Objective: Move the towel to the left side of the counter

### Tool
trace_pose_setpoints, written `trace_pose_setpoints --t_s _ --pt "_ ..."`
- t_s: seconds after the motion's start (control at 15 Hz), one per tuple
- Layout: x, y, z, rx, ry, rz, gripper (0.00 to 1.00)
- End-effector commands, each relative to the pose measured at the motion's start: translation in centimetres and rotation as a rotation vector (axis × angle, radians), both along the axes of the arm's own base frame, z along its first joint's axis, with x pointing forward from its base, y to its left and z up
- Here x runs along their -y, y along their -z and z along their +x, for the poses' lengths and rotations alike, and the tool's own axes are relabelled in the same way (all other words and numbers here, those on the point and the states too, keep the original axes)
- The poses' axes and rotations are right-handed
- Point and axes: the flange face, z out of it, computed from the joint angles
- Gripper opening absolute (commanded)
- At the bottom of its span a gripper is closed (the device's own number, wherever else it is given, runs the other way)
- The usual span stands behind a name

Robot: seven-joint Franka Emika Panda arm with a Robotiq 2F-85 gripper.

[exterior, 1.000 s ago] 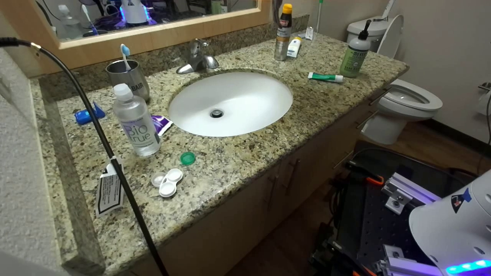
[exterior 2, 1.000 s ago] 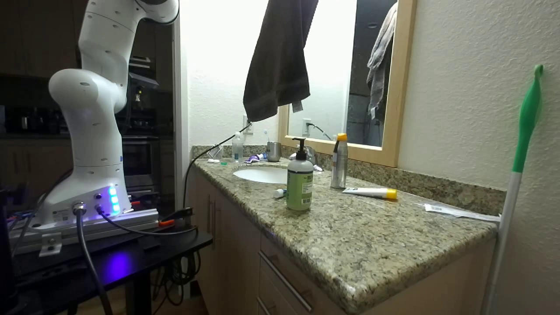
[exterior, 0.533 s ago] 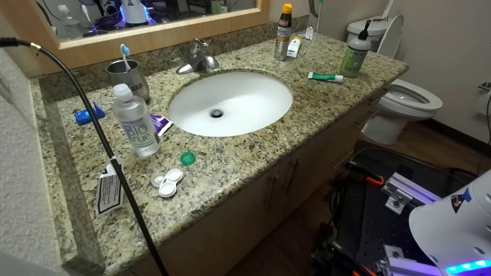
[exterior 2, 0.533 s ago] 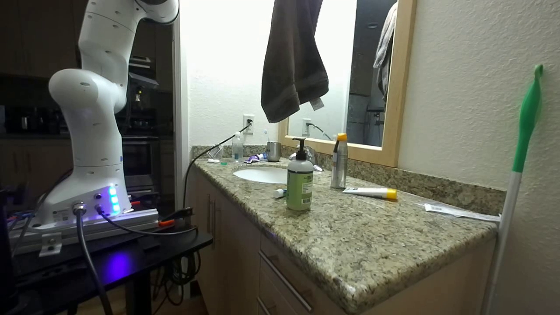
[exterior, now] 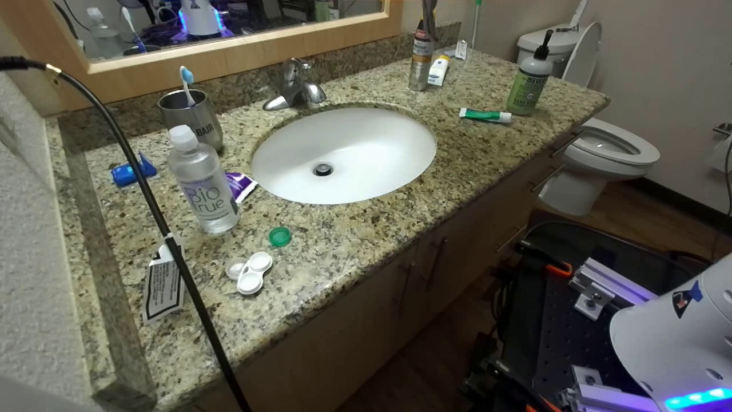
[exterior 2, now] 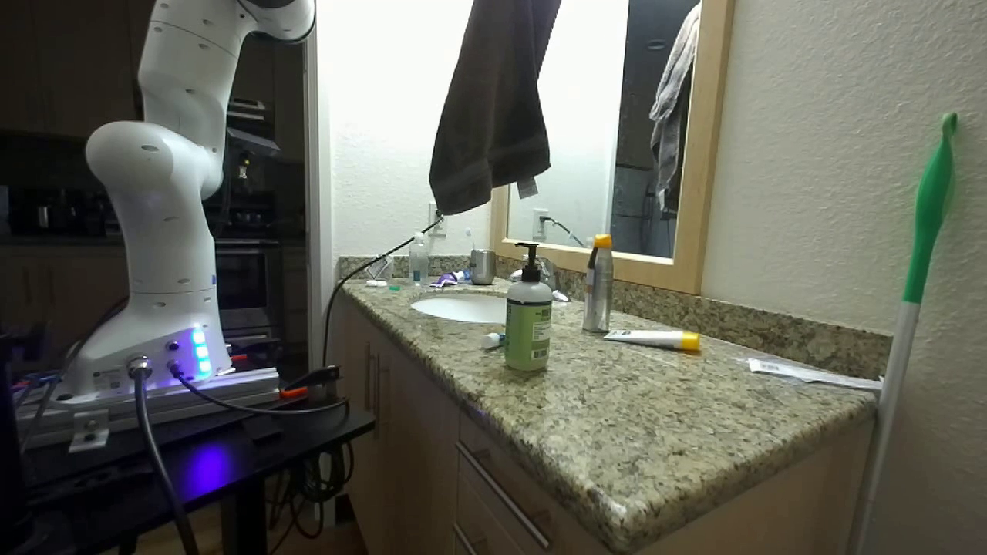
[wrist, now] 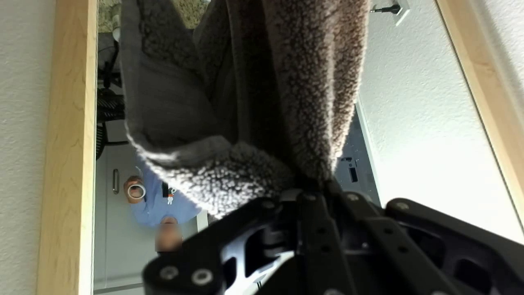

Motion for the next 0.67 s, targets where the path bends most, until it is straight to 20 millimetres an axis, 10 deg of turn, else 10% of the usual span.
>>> trace_pose_setpoints --t_s 0.0,0.33,0.6 --pt "0.0 0.0 0.1 0.0 0.001 0.0 0.06" --pt "0.0 0.1 0.4 -0.008 0.032 -0.014 0.01" --pt "-5.5 2.0 9.1 0.059 0.138 -0.044 0.01"
